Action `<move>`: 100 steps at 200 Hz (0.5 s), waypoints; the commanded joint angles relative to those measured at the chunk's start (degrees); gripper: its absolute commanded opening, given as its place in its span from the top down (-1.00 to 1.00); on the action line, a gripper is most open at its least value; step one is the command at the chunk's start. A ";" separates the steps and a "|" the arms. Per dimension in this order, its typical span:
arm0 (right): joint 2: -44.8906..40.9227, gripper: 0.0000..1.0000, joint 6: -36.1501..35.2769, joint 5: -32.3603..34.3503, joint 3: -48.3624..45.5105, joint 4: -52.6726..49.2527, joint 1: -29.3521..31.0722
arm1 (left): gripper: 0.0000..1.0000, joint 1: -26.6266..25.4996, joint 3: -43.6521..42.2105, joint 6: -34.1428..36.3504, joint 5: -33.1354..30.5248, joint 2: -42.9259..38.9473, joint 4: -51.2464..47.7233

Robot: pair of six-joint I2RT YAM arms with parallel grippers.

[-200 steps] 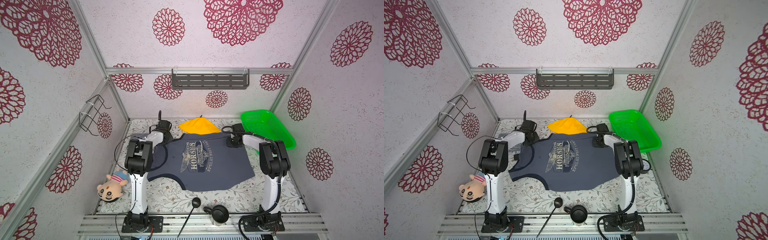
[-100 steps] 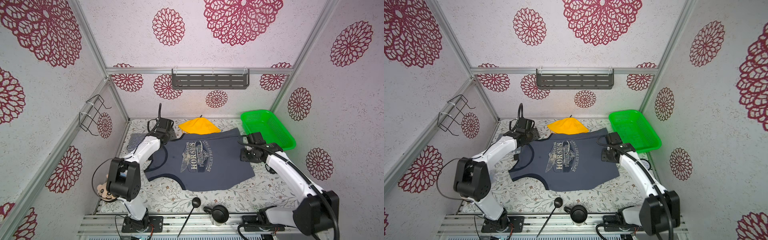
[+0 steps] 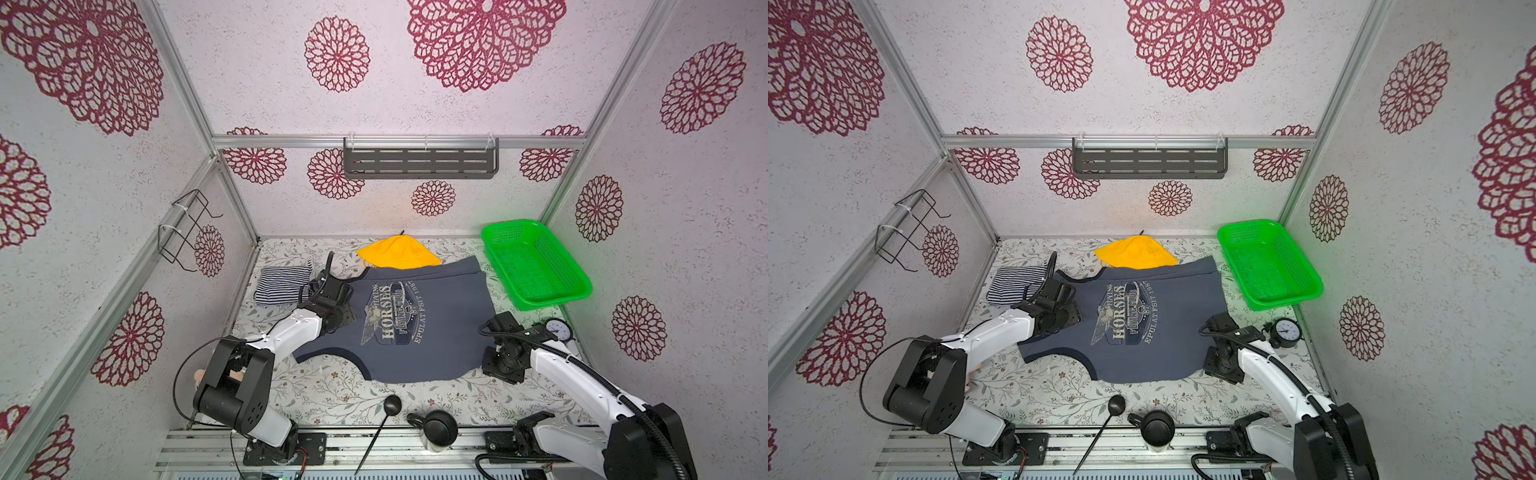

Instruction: Fold and stack the tank tops

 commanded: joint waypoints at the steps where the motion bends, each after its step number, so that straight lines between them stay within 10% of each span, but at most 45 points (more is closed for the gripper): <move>1: 0.09 0.17 3.12 -0.16 -0.68 7.57 0.34 | -0.40 -0.17 0.70 -0.84 -0.49 -0.94 2.33; 44: 5.59 0.20 2.73 0.46 -1.91 12.69 0.21 | -0.40 -0.19 0.18 -1.39 -1.05 -0.65 2.31; 100: 6.12 1.00 1.06 3.46 -0.47 9.32 0.26 | -0.40 -0.11 -1.10 -1.83 -2.60 -2.07 1.85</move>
